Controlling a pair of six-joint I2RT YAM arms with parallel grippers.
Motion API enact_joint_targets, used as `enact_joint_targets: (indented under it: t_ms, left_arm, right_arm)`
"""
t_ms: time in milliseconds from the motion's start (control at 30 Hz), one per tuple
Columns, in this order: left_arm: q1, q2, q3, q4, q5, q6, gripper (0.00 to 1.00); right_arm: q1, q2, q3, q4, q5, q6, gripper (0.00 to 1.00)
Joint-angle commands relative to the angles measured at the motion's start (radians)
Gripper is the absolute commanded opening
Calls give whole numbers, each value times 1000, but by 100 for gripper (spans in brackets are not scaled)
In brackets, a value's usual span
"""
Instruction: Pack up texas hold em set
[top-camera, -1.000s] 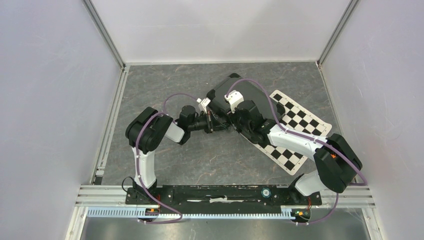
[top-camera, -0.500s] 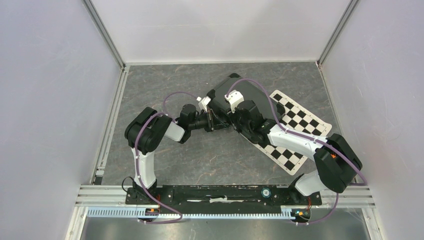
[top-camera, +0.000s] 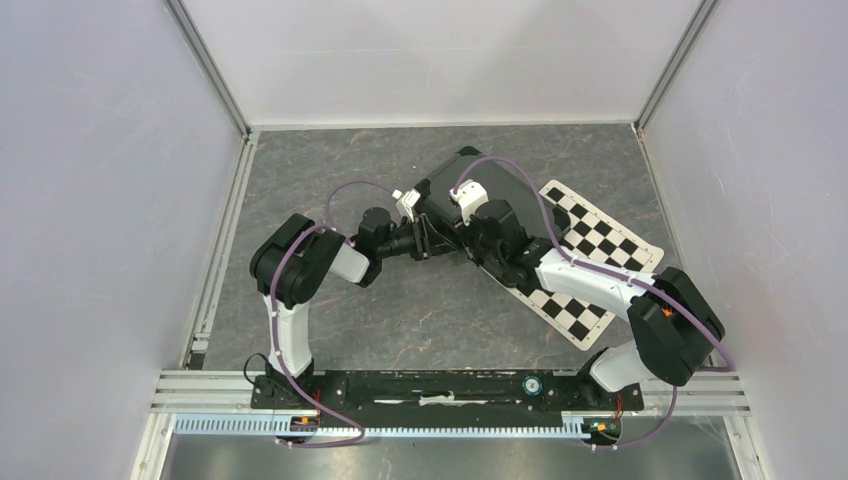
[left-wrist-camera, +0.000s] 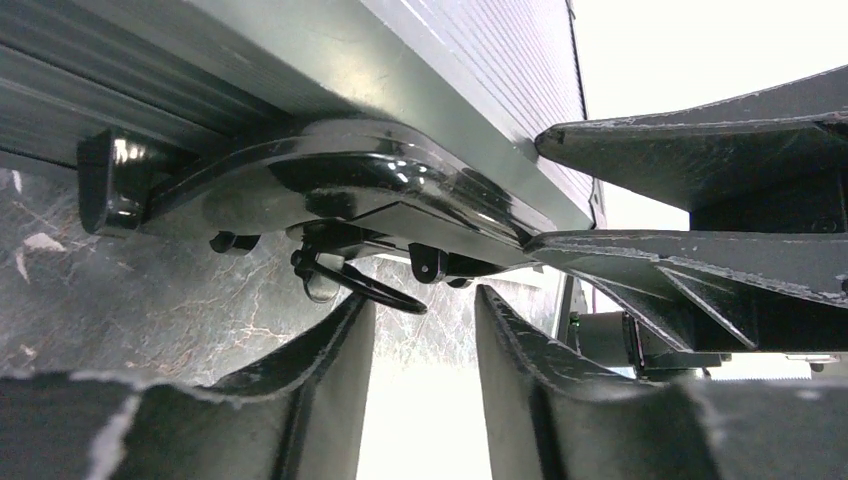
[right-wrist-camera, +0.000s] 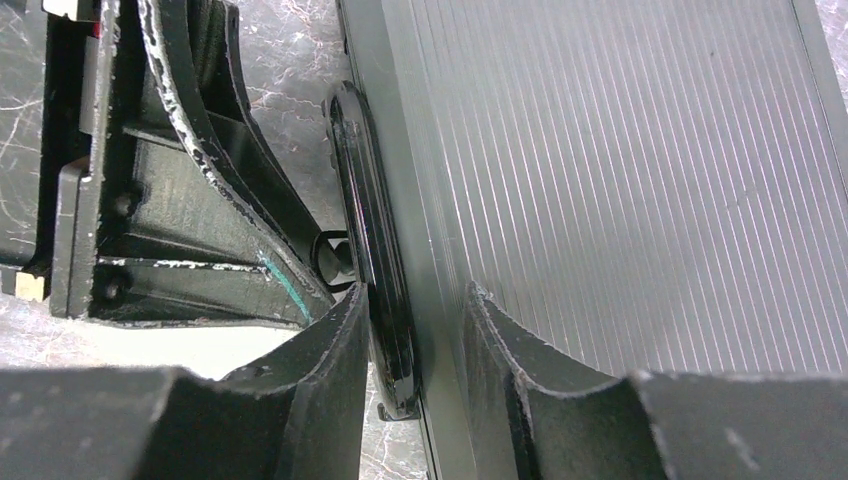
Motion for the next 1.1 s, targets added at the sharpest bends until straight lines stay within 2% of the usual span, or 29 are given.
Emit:
enact_joint_targets:
  t_ms: [0,67,100,200,533,667,1067]
  left_arm:
    - [3,4,15,110,5,-30,42]
    - [4,14,11,165,14,-60,30]
    - [4,17,10,190,18,-76,27]
    - [5,29,9,234,23,-104,27]
    - [6,61,0,222,22,-83,20]
    - [5,63,-12,184,5,-41,18]
    - [1,51,-10,54,-81,70,12]
  right_arm:
    - [-3,53,-34,-96,-44,25,35]
    - [-3,53,-35,-98,-42,25,35]
    - [-4,54,-35,-99,-42,24,35]
    - [-3,54,-33,-99,-46,20,35]
    - [-4,58,-25,-105,-51,20,35]
    - [-3,57,-22,-105,-72,14,42]
    - [-3,14,-28,-108,-56,34,51]
